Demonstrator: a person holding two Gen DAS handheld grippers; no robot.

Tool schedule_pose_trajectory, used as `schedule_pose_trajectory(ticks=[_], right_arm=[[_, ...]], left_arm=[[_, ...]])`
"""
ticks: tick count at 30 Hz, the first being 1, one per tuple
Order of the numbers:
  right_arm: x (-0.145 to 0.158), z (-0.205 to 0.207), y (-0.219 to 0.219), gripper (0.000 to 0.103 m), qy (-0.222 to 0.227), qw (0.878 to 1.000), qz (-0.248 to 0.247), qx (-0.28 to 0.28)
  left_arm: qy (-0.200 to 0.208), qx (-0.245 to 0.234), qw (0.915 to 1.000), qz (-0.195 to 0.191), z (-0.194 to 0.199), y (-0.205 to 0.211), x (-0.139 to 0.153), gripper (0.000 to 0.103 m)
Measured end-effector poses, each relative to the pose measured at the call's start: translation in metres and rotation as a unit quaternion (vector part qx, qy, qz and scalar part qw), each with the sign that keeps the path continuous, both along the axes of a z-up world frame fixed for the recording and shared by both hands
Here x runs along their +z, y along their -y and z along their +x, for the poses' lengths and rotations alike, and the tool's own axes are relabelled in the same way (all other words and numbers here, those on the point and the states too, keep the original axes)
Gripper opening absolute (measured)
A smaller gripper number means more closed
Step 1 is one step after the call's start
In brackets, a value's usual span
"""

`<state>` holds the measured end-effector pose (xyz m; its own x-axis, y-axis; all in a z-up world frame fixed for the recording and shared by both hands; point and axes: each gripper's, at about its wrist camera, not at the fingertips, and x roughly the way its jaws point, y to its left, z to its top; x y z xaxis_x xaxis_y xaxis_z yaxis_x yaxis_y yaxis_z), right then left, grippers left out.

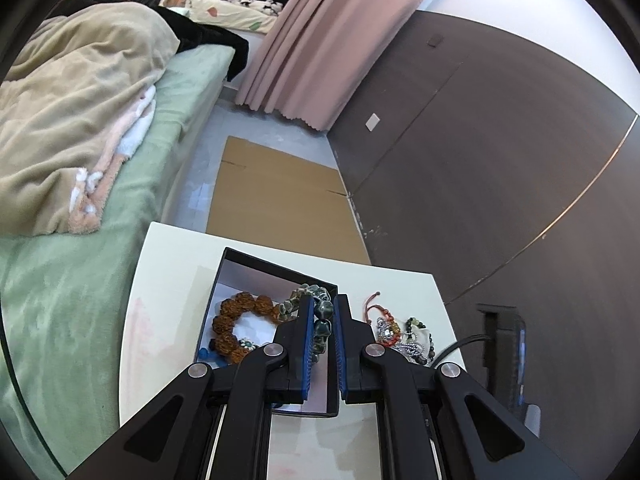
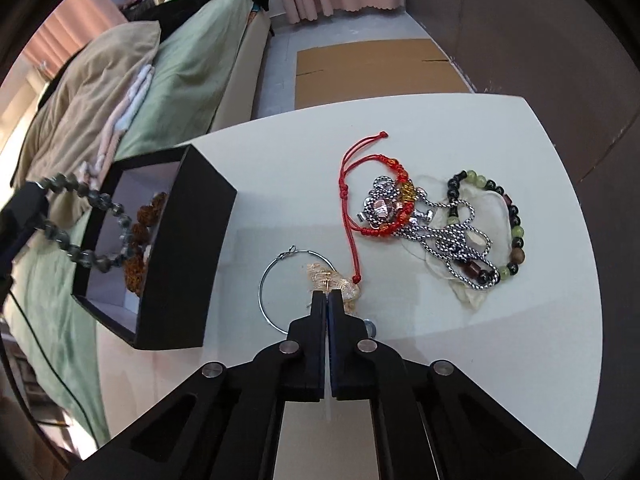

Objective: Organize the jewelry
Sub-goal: 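Drop the grey bracelet into the box with the left gripper while the right drops the heart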

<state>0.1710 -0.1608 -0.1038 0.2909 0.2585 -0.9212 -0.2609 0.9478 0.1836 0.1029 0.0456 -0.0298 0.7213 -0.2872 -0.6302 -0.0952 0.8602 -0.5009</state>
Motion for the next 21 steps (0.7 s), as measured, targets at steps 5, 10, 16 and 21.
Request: schedule_pose_trajectory(ticks=[5, 10, 16, 21], right_arm=[[0.021, -0.006, 0.018, 0.003, 0.017, 0.998, 0.056, -0.011], [0.04, -0.013, 0.031, 0.003, 0.031, 0.995, 0.092, -0.015], [0.057, -0.016, 0.03, 0.003, 0.048, 0.989, 0.138, -0.008], [0.065, -0.014, 0.022, 0.003, 0.051, 0.979, 0.196, -0.001]], left_arm=[[-0.006, 0.003, 1.0, -0.006, 0.002, -0.002, -0.003, 0.01], [-0.027, 0.006, 0.9995, -0.013, 0.009, -0.001, -0.006, 0.029], [-0.01, 0.031, 0.9995, -0.002, 0.003, -0.004, -0.002, 0.081], [-0.026, 0.037, 0.9988, -0.019, 0.005, -0.011, -0.007, 0.082]])
